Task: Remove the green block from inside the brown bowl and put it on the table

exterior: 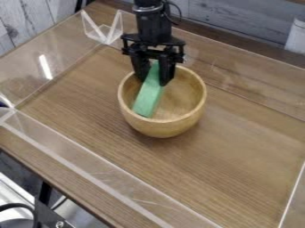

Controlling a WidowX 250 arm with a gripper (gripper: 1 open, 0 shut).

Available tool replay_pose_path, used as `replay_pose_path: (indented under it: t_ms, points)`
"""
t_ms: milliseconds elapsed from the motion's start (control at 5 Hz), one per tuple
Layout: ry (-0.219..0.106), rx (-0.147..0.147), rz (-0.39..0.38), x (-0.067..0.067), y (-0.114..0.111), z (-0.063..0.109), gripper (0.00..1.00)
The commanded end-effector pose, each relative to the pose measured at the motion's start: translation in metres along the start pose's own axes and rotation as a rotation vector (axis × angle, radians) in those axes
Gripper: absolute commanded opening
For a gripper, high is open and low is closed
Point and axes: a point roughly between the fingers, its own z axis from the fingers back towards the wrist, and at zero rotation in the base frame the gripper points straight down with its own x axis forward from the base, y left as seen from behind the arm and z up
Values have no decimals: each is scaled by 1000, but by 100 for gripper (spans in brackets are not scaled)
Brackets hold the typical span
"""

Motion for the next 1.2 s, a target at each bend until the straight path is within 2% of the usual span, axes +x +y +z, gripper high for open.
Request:
replay_pose_path:
  t_ms: [0,600,800,1000]
  points:
    - [-66,14,-2,6,6,22,0]
    - [-136,-14,-28,2,-10,57,0]
    - [-170,-38,-55,-2,-23,76,0]
    - [-183,-66,-99,-6,-45,89,0]
